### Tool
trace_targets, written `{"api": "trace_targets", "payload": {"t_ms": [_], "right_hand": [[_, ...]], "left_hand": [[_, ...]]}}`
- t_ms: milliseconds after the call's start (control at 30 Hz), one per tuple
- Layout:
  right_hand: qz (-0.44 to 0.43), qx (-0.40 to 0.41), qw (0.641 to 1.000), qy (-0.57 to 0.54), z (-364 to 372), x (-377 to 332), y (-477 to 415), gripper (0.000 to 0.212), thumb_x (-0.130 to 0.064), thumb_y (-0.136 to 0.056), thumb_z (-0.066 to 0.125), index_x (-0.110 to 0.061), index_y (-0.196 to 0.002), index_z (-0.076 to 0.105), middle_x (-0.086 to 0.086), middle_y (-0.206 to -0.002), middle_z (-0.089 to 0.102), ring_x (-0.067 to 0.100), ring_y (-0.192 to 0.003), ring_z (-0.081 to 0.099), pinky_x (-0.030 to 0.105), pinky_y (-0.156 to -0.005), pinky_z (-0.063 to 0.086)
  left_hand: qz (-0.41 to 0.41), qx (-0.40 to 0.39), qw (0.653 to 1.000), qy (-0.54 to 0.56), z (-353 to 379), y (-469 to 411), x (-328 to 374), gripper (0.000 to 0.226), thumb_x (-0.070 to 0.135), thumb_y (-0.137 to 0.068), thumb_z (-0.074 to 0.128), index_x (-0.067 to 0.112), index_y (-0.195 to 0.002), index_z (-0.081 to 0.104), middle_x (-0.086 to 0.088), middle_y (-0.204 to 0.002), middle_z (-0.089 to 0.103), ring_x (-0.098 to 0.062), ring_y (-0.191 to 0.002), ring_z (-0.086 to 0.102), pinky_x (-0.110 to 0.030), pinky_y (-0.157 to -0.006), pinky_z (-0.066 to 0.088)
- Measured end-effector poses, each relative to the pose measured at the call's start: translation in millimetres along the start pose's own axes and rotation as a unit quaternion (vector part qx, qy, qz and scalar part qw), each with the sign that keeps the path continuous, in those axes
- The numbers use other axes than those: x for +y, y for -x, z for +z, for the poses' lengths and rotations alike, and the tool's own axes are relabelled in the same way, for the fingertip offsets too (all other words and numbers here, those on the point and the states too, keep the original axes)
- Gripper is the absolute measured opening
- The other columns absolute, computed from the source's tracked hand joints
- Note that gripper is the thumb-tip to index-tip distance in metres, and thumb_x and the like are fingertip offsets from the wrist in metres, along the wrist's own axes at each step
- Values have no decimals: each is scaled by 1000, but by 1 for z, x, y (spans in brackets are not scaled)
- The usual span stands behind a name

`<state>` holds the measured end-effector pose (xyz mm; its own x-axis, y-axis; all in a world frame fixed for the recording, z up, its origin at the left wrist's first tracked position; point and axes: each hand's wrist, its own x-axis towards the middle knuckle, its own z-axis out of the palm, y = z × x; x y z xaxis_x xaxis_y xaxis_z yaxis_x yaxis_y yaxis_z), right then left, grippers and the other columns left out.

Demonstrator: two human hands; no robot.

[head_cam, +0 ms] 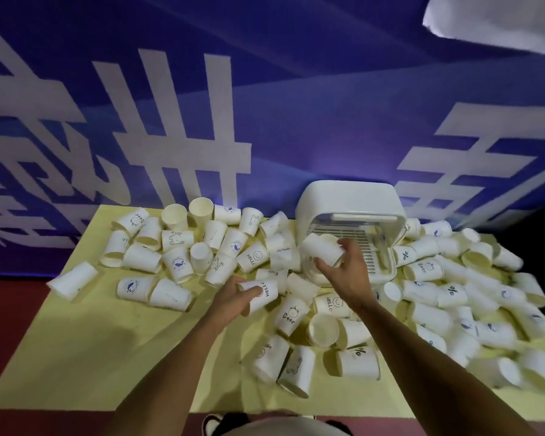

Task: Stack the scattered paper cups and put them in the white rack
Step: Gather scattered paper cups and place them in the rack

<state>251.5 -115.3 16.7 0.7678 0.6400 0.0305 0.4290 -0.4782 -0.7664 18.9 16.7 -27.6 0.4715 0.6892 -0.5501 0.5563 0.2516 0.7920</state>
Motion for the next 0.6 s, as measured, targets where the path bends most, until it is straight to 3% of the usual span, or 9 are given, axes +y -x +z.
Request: {"api": "trace_targets", "payload": {"t_ms": [133, 233, 333, 400, 500, 600], "right_hand": [[-11, 25, 998, -50, -26, 8, -16, 70, -49, -68, 81, -30, -123, 40, -4, -118, 55, 15, -104, 56, 33, -86, 49], [-26, 42, 996, -73, -37, 14, -27, 67, -46, -68, 82, -33, -120, 41, -9, -114, 56, 13, -103, 58, 32, -84, 50], [-52, 33, 997, -36, -37, 25, -39, 66, -39, -69, 84, -23, -122, 46, -3, -117, 56, 19, -108, 55, 39, -89, 50], [-80, 12, 997, 3, -35, 32, -44, 68, -38, -70, 82, -20, -125, 47, 3, -122, 55, 23, -111, 52, 37, -90, 47], [-106, -24, 993, 42, -30, 39, -49, 73, -37, -72, 81, -24, -133, 43, 4, -132, 49, 24, -118, 48, 31, -92, 41], [-102, -42, 992, 55, -25, 39, -50, 79, -37, -74, 80, -29, -140, 36, 3, -138, 46, 23, -123, 46, 35, -98, 42]], "left_hand": [[-9, 18, 1000, 14, 23, 8, 21, 48, 33, -82, 76, 21, -121, 51, -1, -93, 62, -17, -71, 62, -35, -74, 54], [-4, 38, 999, -4, 35, 13, 28, 54, 34, -81, 76, 19, -126, 50, -3, -109, 61, -15, -85, 63, -29, -70, 51], [-4, 57, 998, -6, 45, 16, 29, 57, 35, -79, 77, 19, -126, 50, -1, -119, 58, -15, -95, 62, -30, -72, 52], [-9, 69, 997, -10, 50, 20, 27, 66, 41, -70, 77, 20, -126, 49, -1, -121, 57, -19, -104, 61, -37, -84, 53], [-24, 84, 996, -12, 55, 25, 26, 74, 47, -59, 76, 24, -123, 47, 0, -121, 55, -19, -105, 59, -38, -88, 53], [-28, 90, 995, -11, 58, 30, 26, 77, 47, -60, 79, 24, -125, 46, 0, -123, 54, -20, -108, 59, -41, -94, 53]]}}
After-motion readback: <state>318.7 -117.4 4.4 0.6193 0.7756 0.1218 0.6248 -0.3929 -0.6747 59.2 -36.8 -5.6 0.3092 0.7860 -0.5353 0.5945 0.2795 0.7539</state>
